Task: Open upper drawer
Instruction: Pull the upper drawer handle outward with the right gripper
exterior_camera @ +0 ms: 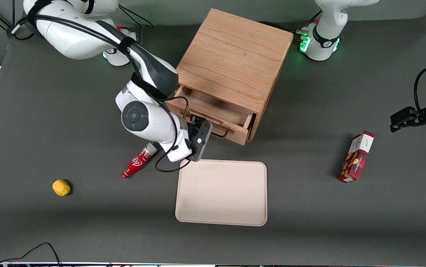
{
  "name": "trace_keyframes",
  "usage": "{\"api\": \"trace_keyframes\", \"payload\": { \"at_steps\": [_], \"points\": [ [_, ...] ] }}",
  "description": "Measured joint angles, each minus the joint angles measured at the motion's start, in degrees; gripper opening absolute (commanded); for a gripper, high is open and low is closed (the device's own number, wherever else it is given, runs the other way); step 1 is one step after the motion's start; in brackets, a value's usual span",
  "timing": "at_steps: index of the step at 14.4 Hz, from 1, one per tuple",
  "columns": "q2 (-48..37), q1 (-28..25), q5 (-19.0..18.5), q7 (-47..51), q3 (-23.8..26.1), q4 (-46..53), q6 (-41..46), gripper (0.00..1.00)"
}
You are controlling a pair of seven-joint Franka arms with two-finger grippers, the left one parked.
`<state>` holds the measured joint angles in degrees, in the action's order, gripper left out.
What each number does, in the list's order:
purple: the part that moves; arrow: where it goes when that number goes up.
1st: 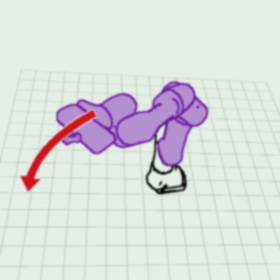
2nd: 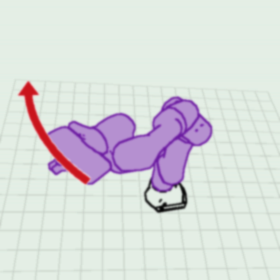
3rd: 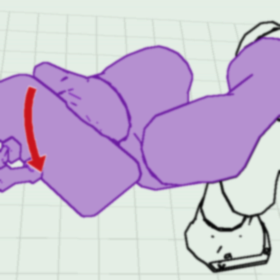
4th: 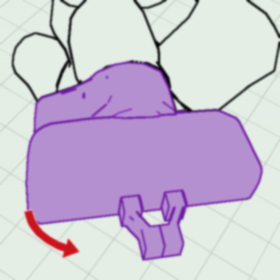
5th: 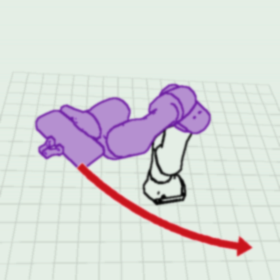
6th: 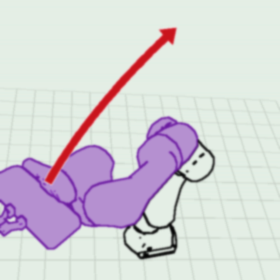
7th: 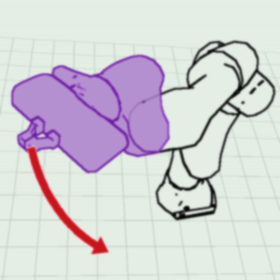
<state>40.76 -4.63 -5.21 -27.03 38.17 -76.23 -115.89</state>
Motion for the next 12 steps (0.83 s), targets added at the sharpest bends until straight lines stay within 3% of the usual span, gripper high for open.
{"api": "trace_keyframes", "payload": {
  "at_steps": [12],
  "points": [
    [4.2, 0.3, 0.0, -8.7, -6.4, 11.2, -0.7, 1.00]
  ]
}}
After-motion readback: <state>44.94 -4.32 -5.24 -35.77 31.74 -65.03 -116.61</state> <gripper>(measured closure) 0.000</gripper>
